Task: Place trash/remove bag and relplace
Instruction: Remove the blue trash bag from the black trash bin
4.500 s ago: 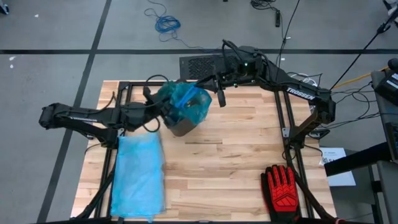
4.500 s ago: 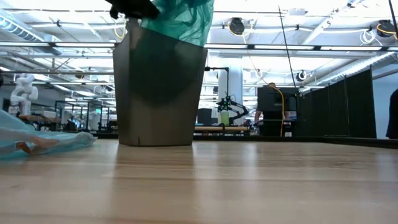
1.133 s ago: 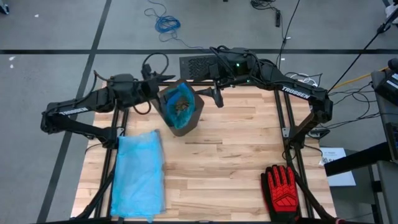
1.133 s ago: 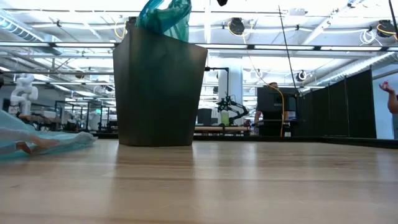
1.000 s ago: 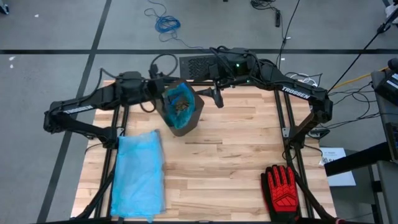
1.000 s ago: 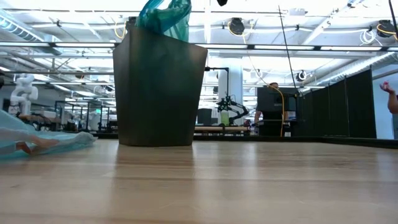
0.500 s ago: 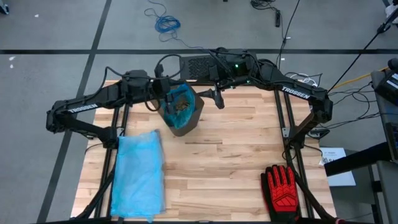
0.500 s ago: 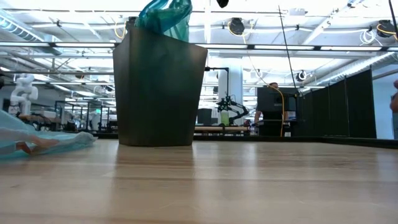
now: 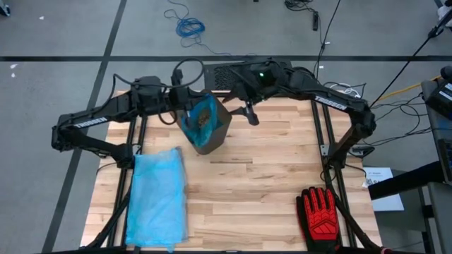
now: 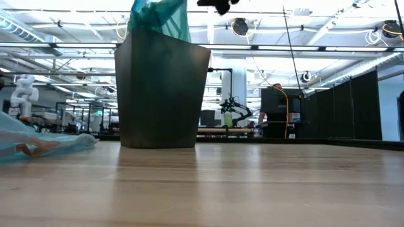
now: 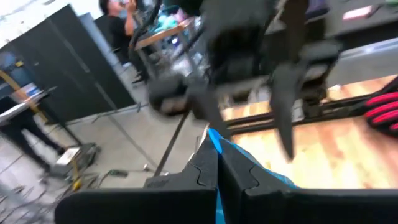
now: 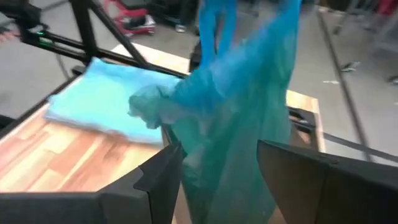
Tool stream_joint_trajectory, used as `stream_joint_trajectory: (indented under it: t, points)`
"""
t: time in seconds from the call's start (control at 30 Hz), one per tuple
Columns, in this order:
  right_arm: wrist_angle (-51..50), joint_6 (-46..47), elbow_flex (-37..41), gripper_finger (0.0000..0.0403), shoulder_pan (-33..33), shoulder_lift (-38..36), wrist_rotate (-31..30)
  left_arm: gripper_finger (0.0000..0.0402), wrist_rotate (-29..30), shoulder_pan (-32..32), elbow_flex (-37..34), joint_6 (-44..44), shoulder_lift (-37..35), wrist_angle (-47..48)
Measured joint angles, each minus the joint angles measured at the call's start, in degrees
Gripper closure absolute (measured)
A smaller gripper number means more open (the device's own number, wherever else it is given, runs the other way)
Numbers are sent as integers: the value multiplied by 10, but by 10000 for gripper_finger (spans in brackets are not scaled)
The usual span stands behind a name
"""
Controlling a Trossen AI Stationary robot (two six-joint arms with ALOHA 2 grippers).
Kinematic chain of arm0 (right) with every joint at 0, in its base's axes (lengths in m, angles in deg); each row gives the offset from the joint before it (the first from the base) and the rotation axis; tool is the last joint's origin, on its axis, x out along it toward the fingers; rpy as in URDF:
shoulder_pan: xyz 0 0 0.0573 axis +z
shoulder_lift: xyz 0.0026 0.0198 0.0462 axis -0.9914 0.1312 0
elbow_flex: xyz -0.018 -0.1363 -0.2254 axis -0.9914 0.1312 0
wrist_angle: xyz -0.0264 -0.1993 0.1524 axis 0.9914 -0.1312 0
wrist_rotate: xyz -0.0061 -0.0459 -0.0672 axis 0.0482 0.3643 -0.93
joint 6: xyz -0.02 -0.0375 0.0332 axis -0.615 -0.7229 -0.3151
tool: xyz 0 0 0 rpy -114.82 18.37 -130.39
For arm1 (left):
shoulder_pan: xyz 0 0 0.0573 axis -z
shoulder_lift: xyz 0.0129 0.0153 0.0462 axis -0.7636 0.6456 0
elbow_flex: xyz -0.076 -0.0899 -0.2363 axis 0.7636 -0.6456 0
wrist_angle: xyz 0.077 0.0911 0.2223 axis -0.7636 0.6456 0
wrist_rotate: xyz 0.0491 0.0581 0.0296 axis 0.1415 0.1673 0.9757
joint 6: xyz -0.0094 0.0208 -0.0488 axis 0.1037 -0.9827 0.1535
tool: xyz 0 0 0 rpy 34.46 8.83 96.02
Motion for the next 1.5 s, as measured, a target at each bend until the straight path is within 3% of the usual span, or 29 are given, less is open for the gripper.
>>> stream_joint_trajectory:
  t: [0.27, 0.53, 0.67, 0.8, 0.87, 1.5]
  points:
    - [141, 69, 0, 185, -13, 90, 131, 400, -31, 0, 19, 13, 0, 33]
    - [244, 125, 0, 173, -4, 125, 135, 401, -31, 0, 19, 15, 0, 59]
    - [246, 128, 0, 223, 14, 148, 122, 401, -30, 0, 19, 14, 0, 52]
    - [249, 124, 0, 356, 27, 161, 83, 401, -30, 0, 19, 14, 0, 49]
    - [256, 122, 0, 387, 32, 164, 67, 401, -29, 0, 19, 13, 0, 41]
    - [217, 131, 0, 403, 31, 172, -14, 401, -21, 0, 18, 14, -97, 14]
